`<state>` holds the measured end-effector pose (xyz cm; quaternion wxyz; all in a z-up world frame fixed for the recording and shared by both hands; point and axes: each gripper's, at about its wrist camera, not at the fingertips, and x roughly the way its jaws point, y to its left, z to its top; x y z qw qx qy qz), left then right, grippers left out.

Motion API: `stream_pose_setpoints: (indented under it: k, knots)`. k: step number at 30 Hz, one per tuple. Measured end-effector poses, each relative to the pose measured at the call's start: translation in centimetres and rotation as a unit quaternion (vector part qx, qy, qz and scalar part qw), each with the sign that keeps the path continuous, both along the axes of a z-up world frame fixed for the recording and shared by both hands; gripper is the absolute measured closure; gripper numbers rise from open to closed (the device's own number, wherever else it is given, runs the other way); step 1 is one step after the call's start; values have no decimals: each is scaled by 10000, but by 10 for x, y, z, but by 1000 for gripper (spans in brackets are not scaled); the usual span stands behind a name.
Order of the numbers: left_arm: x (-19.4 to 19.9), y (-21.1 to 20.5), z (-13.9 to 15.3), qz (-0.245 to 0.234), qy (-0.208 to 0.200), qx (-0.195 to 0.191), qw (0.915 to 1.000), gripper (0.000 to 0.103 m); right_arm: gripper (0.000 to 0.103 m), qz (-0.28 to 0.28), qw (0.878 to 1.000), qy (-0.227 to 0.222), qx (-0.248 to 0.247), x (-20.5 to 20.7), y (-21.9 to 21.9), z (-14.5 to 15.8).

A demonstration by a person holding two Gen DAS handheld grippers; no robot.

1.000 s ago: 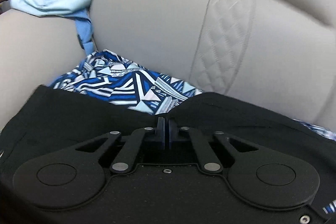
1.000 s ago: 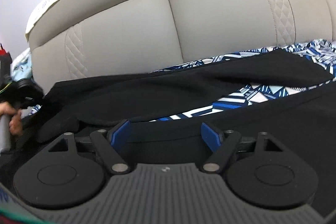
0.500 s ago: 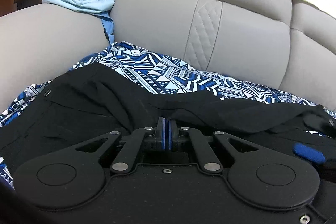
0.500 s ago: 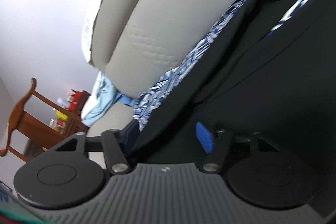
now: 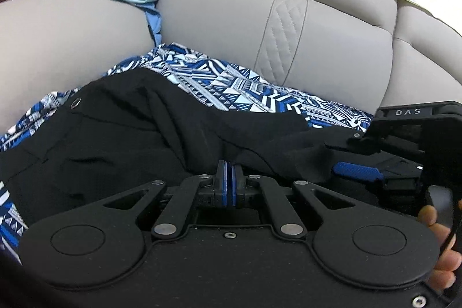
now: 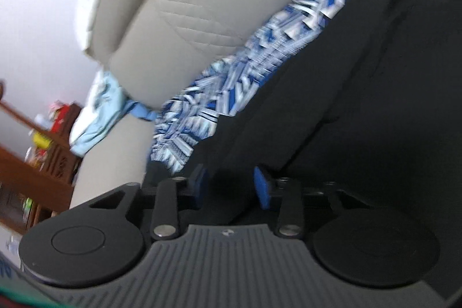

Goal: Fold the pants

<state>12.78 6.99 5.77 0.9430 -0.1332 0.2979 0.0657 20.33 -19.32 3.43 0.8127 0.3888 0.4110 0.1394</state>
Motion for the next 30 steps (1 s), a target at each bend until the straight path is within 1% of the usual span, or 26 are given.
stream_pose_setpoints:
  k: [2, 4, 6, 8, 9, 12, 13, 14, 15, 16, 17, 18, 19, 21, 22, 23, 24, 26, 27, 28, 29, 30]
  knots:
    - [-3, 5, 0, 21, -23, -82, 10000, 99, 62, -120, 9999, 62, 11, -8, 1, 2]
    - [-6, 9, 2, 42, -62, -166, 9998, 99, 62, -162, 9998, -72, -3, -27, 3, 5]
    - [-8, 10, 4, 30, -88, -208, 9997, 99, 62, -80, 9999, -109, 80, -42, 5, 1]
    - [-11, 10, 5, -16, -111, -199, 9997, 99, 60, -5, 9994, -95, 331, -49, 10, -5]
    - [-13, 9, 6, -30, -118, -207, 9997, 99, 57, 23, 9988, -110, 474, -48, 14, -7]
    - [-17, 9, 6, -106, -100, -222, 9996, 102, 55, -177, 9956, -129, 907, -46, 13, -13]
    - [-18, 9, 5, -134, -81, -224, 9996, 102, 55, -244, 9959, -164, 853, -41, 15, -12]
    - [-19, 8, 4, -163, -58, -214, 9996, 102, 55, -331, 9973, -187, 620, -35, 18, -11]
    - [-19, 8, 3, -191, -19, -196, 9996, 102, 62, -441, 9985, -154, 288, -28, 21, -10]
    - [-18, 7, 1, -206, 36, -188, 9996, 102, 90, -520, 9986, -104, 39, -23, 23, -10]
    - [-19, 9, 1, -225, 92, -208, 9995, 101, 97, -587, 9981, -57, -160, -19, 23, -10]
    - [-19, 11, 1, -250, 114, -237, 9993, 100, 98, -667, 9972, -42, -346, -18, 22, -10]
    - [-19, 14, 2, -263, 120, -262, 9992, 95, 100, -694, 9965, -102, -451, -21, 21, -9]
    - [-16, 23, 8, -160, 136, -291, 9994, 81, 100, -681, 9941, -352, -773, -32, 17, -5]
    - [-12, 29, 12, -97, 140, -301, 9994, 63, 100, -658, 9917, -464, -1003, -39, 16, -3]
    - [-6, 36, 17, -9, 123, -313, 9994, 50, 100, -625, 9892, -550, -1205, -45, 17, -1]
    - [2, 41, 22, 92, 96, -332, 9994, 46, 101, -599, 9867, -630, -1377, -53, 17, -2]
    - [22, 51, 32, 117, 90, -329, 9994, 30, 101, -562, 9832, -723, -1577, -66, 17, -3]
    - [35, 56, 36, 201, 72, -314, 9993, 26, 101, -549, 9816, -759, -1662, -73, 18, -4]
    - [49, 60, 40, 278, 86, -279, 9992, 18, 101, -532, 9800, -804, -1741, -79, 19, -5]
    - [66, 65, 43, 353, 153, -239, 9990, 15, 101, -517, 9786, -875, -1788, -86, 19, -6]
    - [87, 68, 44, 446, 311, -209, 9983, 15, 101, -501, 9769, -942, -1849, -90, 20, -7]
